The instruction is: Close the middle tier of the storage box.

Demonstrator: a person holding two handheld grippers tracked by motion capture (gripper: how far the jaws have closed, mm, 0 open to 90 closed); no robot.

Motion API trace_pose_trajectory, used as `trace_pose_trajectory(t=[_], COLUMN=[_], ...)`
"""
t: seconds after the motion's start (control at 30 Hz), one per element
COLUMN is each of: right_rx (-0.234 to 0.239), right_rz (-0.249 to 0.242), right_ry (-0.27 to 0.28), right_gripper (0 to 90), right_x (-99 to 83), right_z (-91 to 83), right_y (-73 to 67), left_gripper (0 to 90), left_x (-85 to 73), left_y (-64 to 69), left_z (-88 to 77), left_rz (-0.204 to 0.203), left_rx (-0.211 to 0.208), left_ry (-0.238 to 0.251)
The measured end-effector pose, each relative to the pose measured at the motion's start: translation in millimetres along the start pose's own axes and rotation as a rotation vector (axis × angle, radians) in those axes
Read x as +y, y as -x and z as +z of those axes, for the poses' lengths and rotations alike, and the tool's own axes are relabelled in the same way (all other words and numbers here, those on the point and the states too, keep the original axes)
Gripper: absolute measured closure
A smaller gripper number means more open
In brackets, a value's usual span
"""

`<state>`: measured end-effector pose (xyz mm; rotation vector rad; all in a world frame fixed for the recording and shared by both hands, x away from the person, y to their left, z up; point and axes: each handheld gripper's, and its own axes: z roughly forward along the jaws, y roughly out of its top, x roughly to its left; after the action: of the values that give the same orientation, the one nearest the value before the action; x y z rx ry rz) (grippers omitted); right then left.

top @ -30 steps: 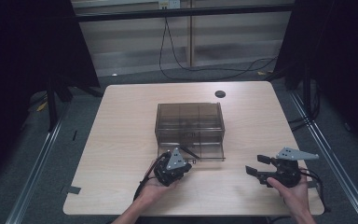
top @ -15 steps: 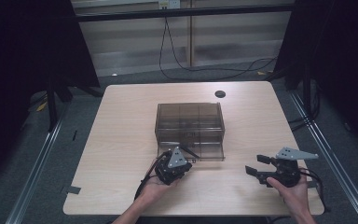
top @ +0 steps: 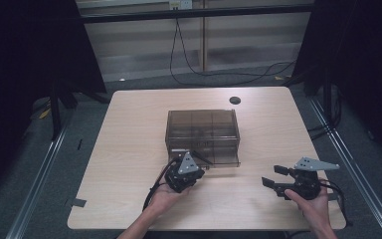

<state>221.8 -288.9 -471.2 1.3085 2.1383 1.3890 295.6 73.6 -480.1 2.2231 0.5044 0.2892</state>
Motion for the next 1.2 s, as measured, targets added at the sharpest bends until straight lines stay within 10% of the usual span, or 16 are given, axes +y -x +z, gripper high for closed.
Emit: trace_pose_trajectory(t=[1.2], right_rx=[0.006], right_rz=[0.006], right_ry=[-0.007], right_gripper=[27.5], right_x=[0.0], right_z=[1.0], right_y=[0.1], left_gripper=[90.0], left_x=[8.5], left_y=[-13.9], left_z=[-0.3], left_rz=[-0.036], left_rx=[0.003], left_ry=[0.008])
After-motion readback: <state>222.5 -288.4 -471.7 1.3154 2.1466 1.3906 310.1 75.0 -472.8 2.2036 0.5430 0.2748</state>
